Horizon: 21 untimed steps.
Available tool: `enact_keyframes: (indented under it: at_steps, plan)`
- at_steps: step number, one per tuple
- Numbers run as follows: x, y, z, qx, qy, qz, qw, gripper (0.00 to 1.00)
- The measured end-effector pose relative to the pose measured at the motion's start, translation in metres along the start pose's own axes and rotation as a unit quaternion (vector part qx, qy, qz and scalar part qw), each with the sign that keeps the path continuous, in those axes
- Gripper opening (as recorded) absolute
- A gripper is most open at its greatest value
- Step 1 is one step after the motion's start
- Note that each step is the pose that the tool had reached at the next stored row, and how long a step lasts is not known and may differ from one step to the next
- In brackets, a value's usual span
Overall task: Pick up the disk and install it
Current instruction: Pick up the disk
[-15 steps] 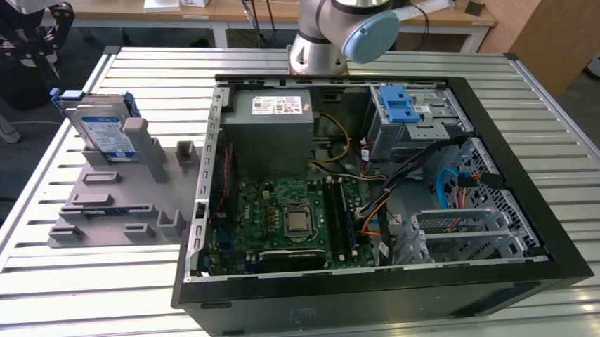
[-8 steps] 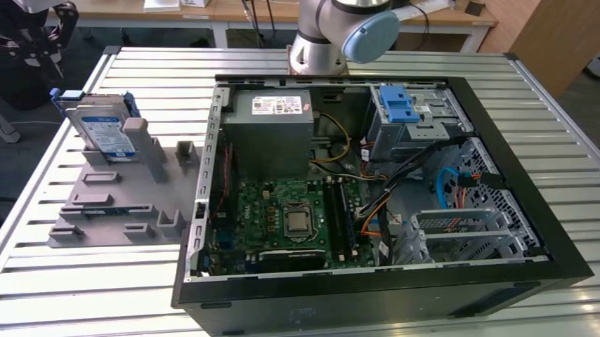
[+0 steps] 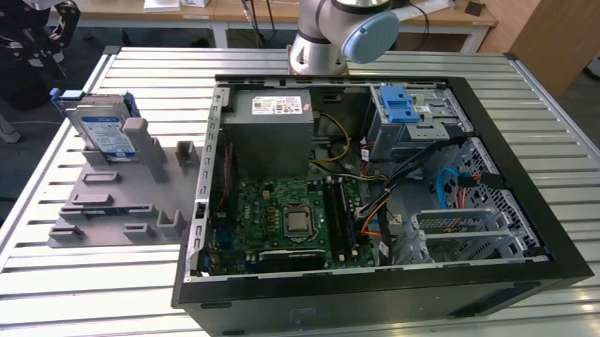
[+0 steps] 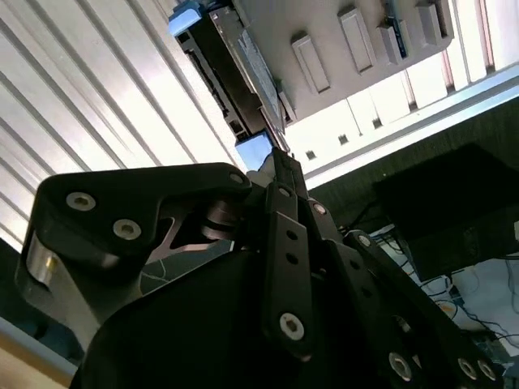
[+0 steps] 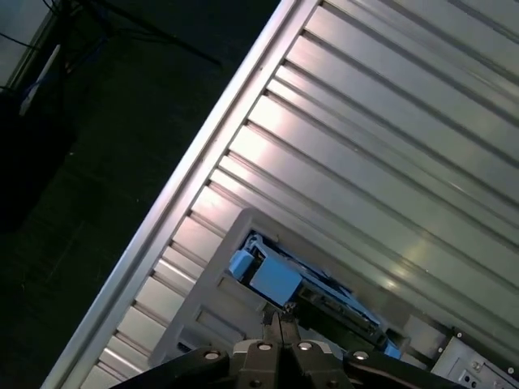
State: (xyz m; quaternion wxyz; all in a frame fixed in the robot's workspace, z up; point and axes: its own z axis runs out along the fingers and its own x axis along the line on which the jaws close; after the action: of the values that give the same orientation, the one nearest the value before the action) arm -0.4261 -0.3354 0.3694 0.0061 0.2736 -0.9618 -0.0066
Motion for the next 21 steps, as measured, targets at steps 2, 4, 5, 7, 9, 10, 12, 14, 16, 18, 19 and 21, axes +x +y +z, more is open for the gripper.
enact_keyframes:
  at_steps: [2, 4, 5, 7, 9, 10, 12, 14, 16, 18, 19, 21]
  plan:
    - [0.0000, 0.0000, 0.0003, 0.0010, -0.0013, -0.015, 0.9999, 0.11]
    - [0.0000, 0.0000, 0.0006, 0.0018, -0.0022, -0.030, 0.9995, 0.11]
    - [0.0000, 0.0000, 0.0007, 0.0022, -0.0025, -0.038, 0.9993, 0.11]
    - [0.0000, 0.0000, 0.0010, 0.0028, -0.0031, -0.053, 0.9986, 0.11]
    - [0.0000, 0.0000, 0.0011, 0.0033, -0.0036, -0.067, 0.9978, 0.11]
    - [0.0000, 0.0000, 0.0012, 0.0036, -0.0039, -0.073, 0.9973, 0.11]
    - [0.0000, 0.0000, 0.0014, 0.0042, -0.0044, -0.084, 0.9964, 0.11]
    - [0.0000, 0.0000, 0.0015, 0.0045, -0.0047, -0.095, 0.9955, 0.11]
    - [0.0000, 0.0000, 0.0015, 0.0046, -0.0047, -0.106, 0.9944, 0.11]
    - [0.0000, 0.0000, 0.0015, 0.0048, -0.0047, -0.118, 0.9930, 0.11]
    - [0.0000, 0.0000, 0.0015, 0.0048, -0.0047, -0.124, 0.9922, 0.11]
    - [0.0000, 0.0000, 0.0015, 0.0049, -0.0045, -0.140, 0.9901, 0.11]
